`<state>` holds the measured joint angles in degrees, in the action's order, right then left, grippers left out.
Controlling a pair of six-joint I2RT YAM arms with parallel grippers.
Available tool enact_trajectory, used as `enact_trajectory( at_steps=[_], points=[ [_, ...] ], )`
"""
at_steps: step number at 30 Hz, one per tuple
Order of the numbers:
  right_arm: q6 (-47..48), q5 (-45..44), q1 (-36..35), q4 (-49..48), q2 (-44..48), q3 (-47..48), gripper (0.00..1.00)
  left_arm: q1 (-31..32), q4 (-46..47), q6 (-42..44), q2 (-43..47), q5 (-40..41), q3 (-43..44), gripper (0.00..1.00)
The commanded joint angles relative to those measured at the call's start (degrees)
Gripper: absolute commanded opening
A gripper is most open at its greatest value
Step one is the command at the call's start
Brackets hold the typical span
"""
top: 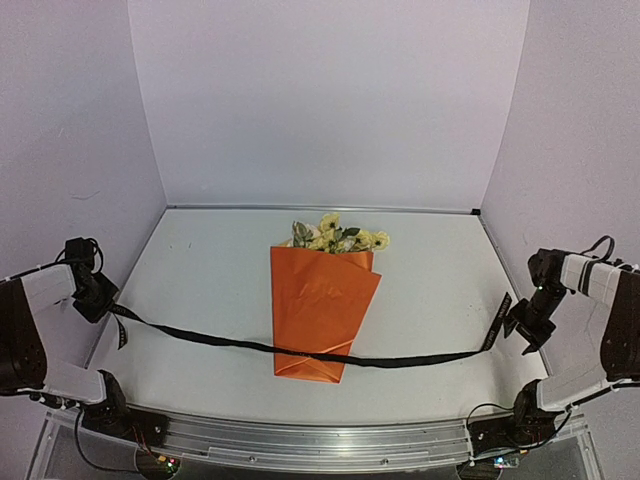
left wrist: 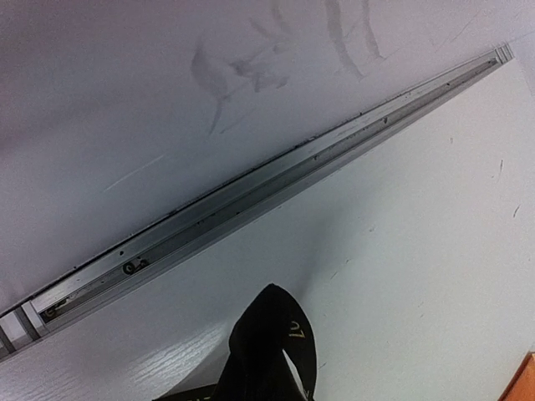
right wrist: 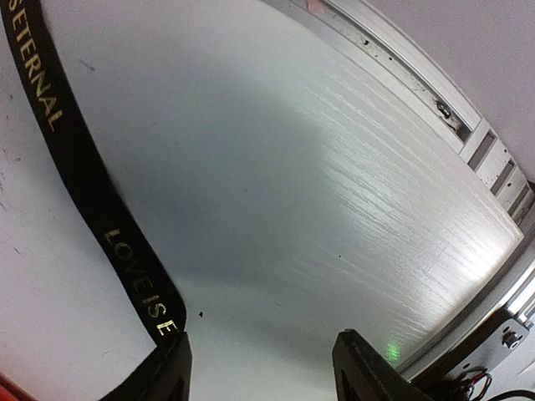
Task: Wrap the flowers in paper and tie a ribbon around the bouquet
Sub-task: Straighten the ribbon at the center of the board, then pick up the folded bouquet from the center of the board.
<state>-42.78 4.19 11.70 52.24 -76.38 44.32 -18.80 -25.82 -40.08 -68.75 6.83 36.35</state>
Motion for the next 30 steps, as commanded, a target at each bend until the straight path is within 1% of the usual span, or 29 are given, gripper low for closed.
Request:
enact_trajectory(
  at_steps=[1, 5, 6, 8, 9, 11, 15, 16, 18, 21, 22, 23, 24, 27, 30],
  points=[
    [0.9, 1.4, 1.1, 3.5, 0.9, 4.9, 0.67, -1.1, 0.8, -3.4, -0.7, 3.5, -1.4, 0.0],
    [0.8, 5.0, -1.6, 2.9, 0.5, 6.9, 0.68, -1.1, 0.8, -2.7, -0.5, 2.1, -1.2, 0.01],
    [1.5, 4.8, -3.4, 2.8, 0.6, 7.4, 0.68, -1.1, 0.6, -2.2, -0.5, 1.6, -0.8, 0.09],
    [2.6, 4.0, -7.5, 2.2, 0.7, 8.3, 0.71, -1.0, 0.0, -1.1, -0.5, 0.4, 0.4, 0.29],
    [2.8, 4.3, -10.0, 1.0, 0.8, 8.2, 0.71, -1.0, -0.3, -0.9, -0.1, 0.1, 0.9, 0.43],
    [3.1, 5.2, -14.8, -2.0, 0.7, 8.1, 0.73, -1.0, -0.6, -0.3, 1.5, -0.1, 2.0, 0.66],
    [2.6, 7.2, -22.3, -8.5, -1.2, 9.1, 0.77, 0.1, -0.8, 2.2, 6.2, -0.4, 4.5, 0.93],
    [2.6, 7.3, -24.0, -9.6, -2.1, 9.9, 0.78, 1.0, -1.0, 3.0, 7.0, -0.2, 5.5, 0.96],
    [2.9, 7.6, -28.2, -11.2, -4.5, 11.9, 0.82, 4.3, -1.9, 4.5, 7.8, 1.3, 8.0, 0.99],
    [3.0, 8.4, -33.9, -15.2, -8.6, 14.4, 0.91, 10.0, -3.6, 6.4, 8.0, 5.1, 11.3, 1.0],
    [3.0, 8.8, -35.6, -16.2, -10.2, 15.5, 0.93, 11.4, -4.0, 6.9, 8.0, 5.6, 12.1, 1.0],
    [3.0, 9.2, -37.2, -17.5, -11.4, 16.6, 0.97, 12.1, -4.3, 7.4, 8.0, 5.6, 12.7, 1.0],
    [2.8, 9.6, -38.7, -18.7, -13.1, 17.5, 0.98, 12.6, -4.1, 7.8, 8.0, 4.1, 12.9, 1.0],
    [3.2, 10.6, -43.9, -21.2, -17.9, 21.5, 0.98, 15.2, -3.3, 9.0, 8.1, -2.5, 12.9, 0.99],
    [1.6, 12.1, -47.3, -24.4, -23.3, 24.6, 0.98, 22.0, -1.8, 8.2, 7.4, -9.8, 11.4, 0.93]
  ],
)
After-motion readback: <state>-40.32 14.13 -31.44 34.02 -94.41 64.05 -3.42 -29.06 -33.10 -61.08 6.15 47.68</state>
